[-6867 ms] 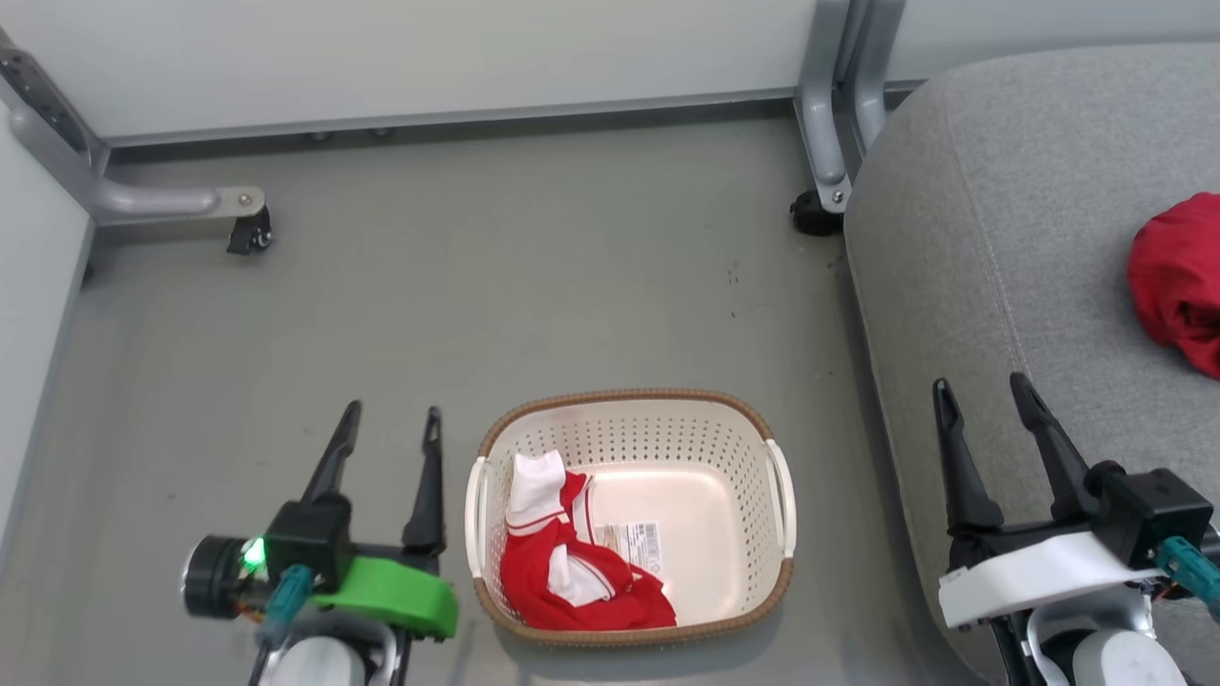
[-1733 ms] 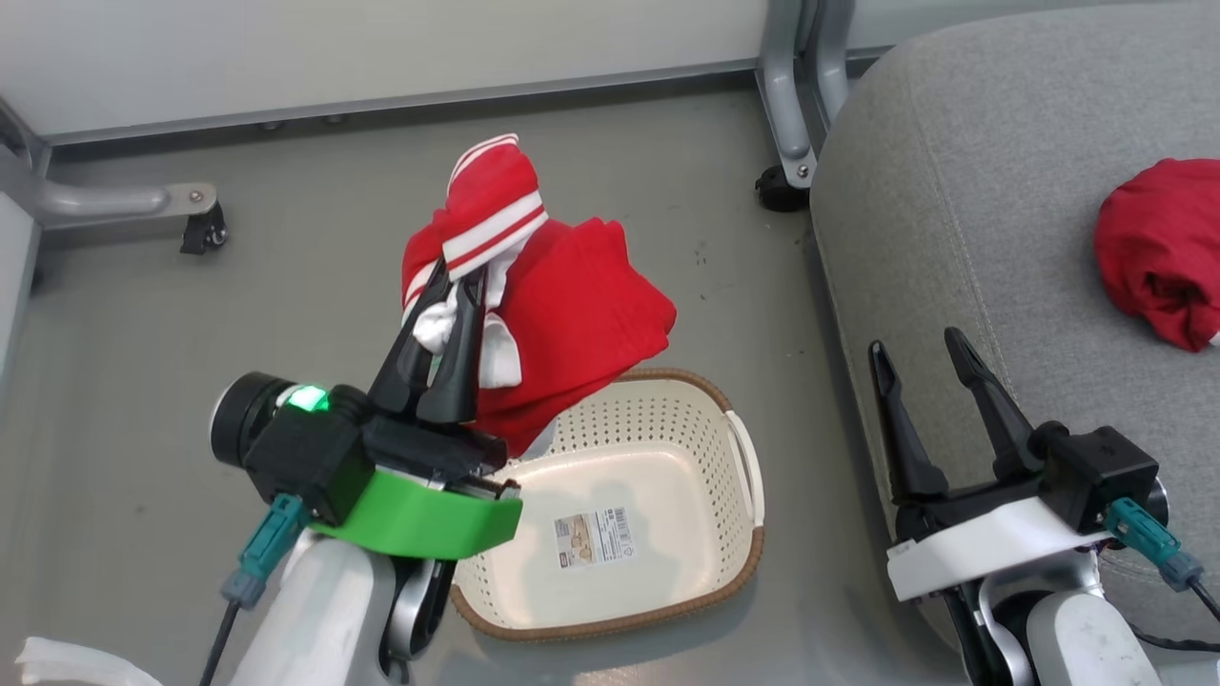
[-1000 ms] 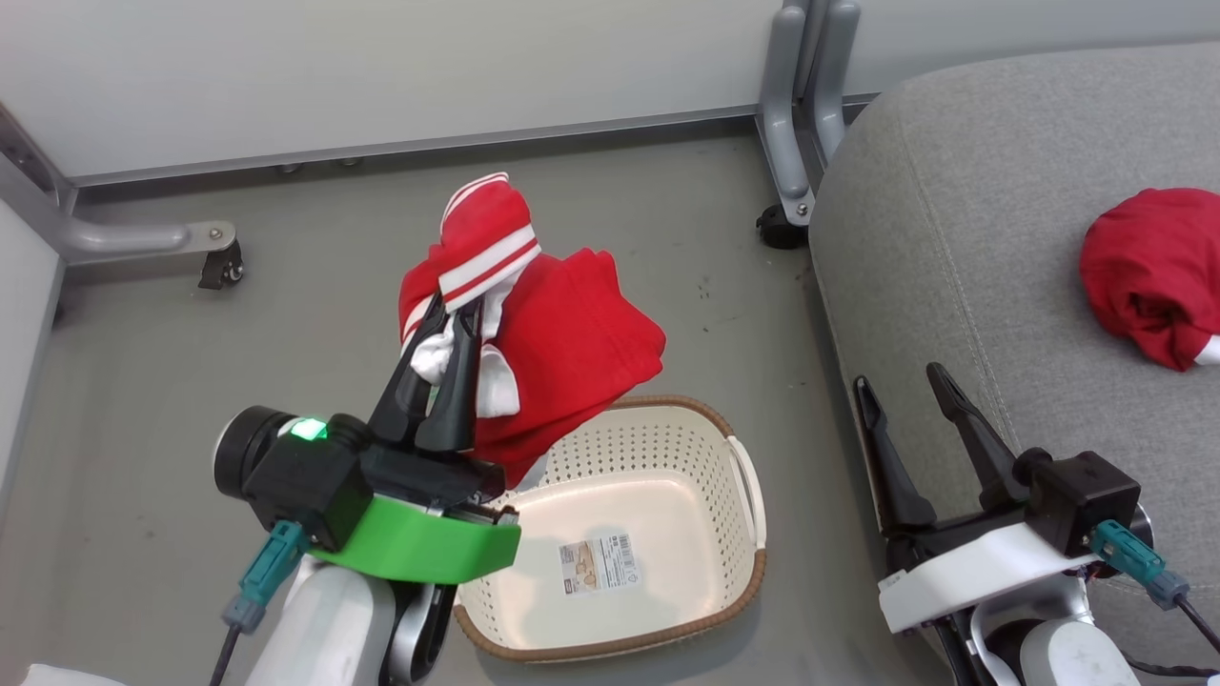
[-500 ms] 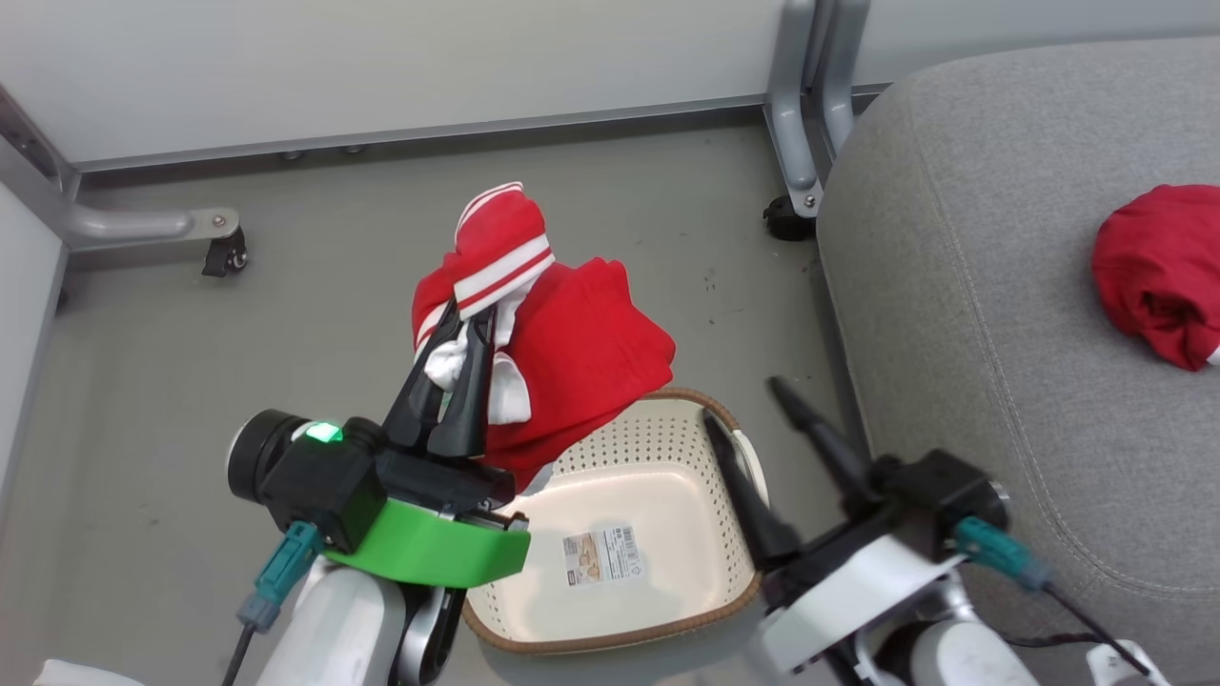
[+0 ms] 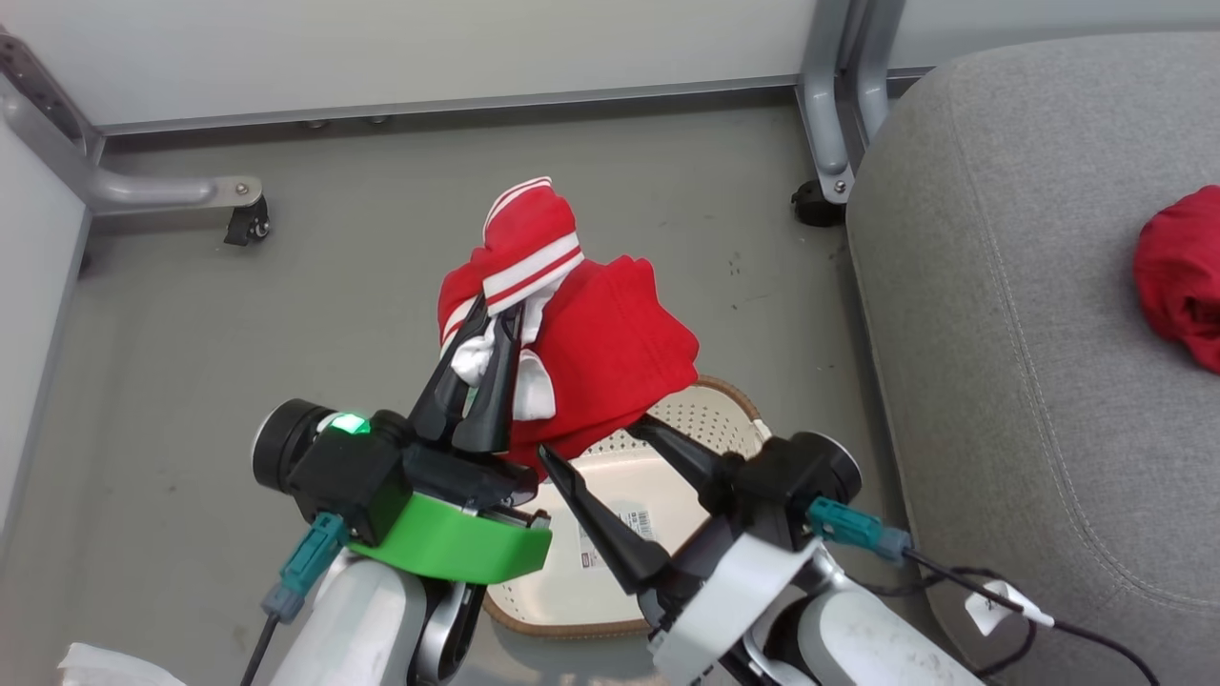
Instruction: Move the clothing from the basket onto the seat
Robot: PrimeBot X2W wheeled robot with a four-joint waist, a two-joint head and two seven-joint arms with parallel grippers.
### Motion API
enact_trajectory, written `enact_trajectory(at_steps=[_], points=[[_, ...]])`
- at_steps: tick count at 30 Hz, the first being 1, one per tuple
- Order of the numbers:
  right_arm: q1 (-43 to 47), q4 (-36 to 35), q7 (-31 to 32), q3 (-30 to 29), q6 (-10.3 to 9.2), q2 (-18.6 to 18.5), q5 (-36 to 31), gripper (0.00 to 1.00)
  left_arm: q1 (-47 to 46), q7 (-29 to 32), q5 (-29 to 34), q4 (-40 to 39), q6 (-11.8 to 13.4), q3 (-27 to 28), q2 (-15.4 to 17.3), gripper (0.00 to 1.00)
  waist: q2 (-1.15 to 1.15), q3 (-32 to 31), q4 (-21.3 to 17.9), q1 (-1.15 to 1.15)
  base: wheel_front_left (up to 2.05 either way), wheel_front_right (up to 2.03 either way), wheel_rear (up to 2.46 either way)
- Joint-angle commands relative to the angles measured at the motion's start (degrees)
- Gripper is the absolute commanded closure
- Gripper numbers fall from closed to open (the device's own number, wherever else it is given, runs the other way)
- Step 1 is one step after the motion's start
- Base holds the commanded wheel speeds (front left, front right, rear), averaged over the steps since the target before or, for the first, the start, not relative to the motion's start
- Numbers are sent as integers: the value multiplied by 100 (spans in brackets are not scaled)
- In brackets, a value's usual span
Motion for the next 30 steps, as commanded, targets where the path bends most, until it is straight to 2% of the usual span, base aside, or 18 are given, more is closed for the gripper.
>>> enact_trajectory(at_steps=[1, 7, 8, 9, 10, 11, 30], points=[[-160, 104, -73, 13, -1, -7, 20, 0, -94, -16, 9, -10, -37, -15, -3, 100, 0, 17, 25, 0, 0, 0, 0], [-606, 603, -224, 46, -2, 64, 8, 0, -121, -18, 23, -41, -67, -62, -43, 100, 0, 36, 75, 0, 0, 0, 0], [-654, 678, -254, 55, -2, 74, 15, 43, -123, -18, 25, -44, -77, -69, -50, 100, 0, 40, 84, 0, 0, 0, 0], [-713, 759, -271, 71, -2, 86, 34, 63, -128, -18, 25, -46, -83, -75, -57, 100, 0, 44, 95, 0, 0, 0, 0], [-758, 817, -309, 83, -2, 94, 43, 92, -130, -18, 28, -48, -90, -79, -61, 100, 0, 47, 103, 0, 0, 0, 0], [-804, 892, -326, 93, -2, 96, 55, 100, -132, -18, 35, -53, -101, -87, -65, 100, 0, 49, 112, 0, 0, 0, 0], [-1065, 1289, -546, 191, -2, 93, 149, 100, -84, -19, 89, -25, -145, -75, -107, 100, 0, 69, 117, 0, 0, 0, 0]])
